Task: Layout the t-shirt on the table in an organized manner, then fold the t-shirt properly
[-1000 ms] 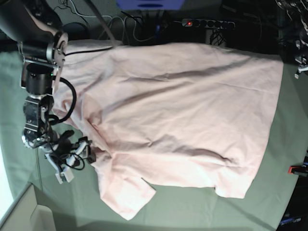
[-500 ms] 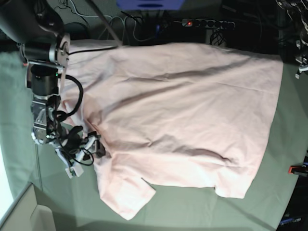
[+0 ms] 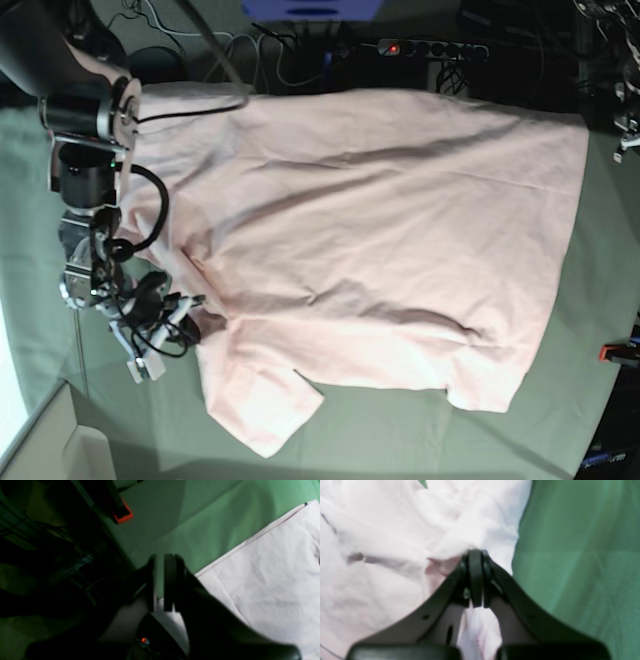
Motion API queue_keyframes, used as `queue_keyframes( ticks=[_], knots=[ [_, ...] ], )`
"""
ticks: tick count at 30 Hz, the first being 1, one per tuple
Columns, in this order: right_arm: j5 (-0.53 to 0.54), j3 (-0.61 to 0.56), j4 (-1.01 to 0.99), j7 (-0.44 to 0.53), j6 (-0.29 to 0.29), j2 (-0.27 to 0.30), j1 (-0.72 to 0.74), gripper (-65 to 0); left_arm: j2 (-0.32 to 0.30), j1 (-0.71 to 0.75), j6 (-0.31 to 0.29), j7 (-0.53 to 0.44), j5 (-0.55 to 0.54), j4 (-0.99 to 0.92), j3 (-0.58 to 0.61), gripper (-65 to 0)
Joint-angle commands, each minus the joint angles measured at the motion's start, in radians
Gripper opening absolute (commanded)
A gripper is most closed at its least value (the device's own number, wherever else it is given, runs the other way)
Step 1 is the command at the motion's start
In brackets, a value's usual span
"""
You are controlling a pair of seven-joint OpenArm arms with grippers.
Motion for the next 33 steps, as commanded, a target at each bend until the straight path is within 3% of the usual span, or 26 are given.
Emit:
queue_keyframes(
  ticks=[1, 8, 17, 23, 26, 30, 33],
  knots=[
    [0.018, 0.001, 0.016, 0.023, 0.007, 0.009, 0.031, -65.0, -0.016, 0.002, 0.000, -0.022, -0.003, 0.016, -0.007, -59.8],
    [0.018, 0.006, 0.016, 0.020, 0.007, 0.029, 0.063, -65.0, -0.016, 0.000, 0.000, -0.022, -0.003, 0.018, -0.007, -59.8],
    [0.018, 0.001, 0.016, 0.024, 0.007, 0.112, 0.200, -65.0, -0.016, 0.000, -0.002, -0.022, -0.004, 0.027, -0.007, -59.8],
    [0.018, 0.001, -0.084, 0.037, -0.077, 0.161, 0.298, -64.4, -0.014, 0.000, -0.002, -0.022, -0.006, 0.027, -0.004, -59.8],
    [0.018, 0.001, -0.163, 0.081, -0.084, 0.181, 0.327, -54.3, -0.014, 0.000, -0.002, -0.022, -0.006, 0.027, -0.004, -59.8],
    [0.018, 0.001, -0.206, 0.087, -0.219, 0.191, 0.329, -36.9, -0.014, 0.000, -0.002, -0.022, -0.006, 0.027, -0.004, -59.8],
    [0.018, 0.007, -0.209, 0.073, -0.235, 0.208, 0.302, -31.7, -0.014, 0.000, -0.002, -0.022, -0.006, 0.027, -0.004, -59.8]
  ],
)
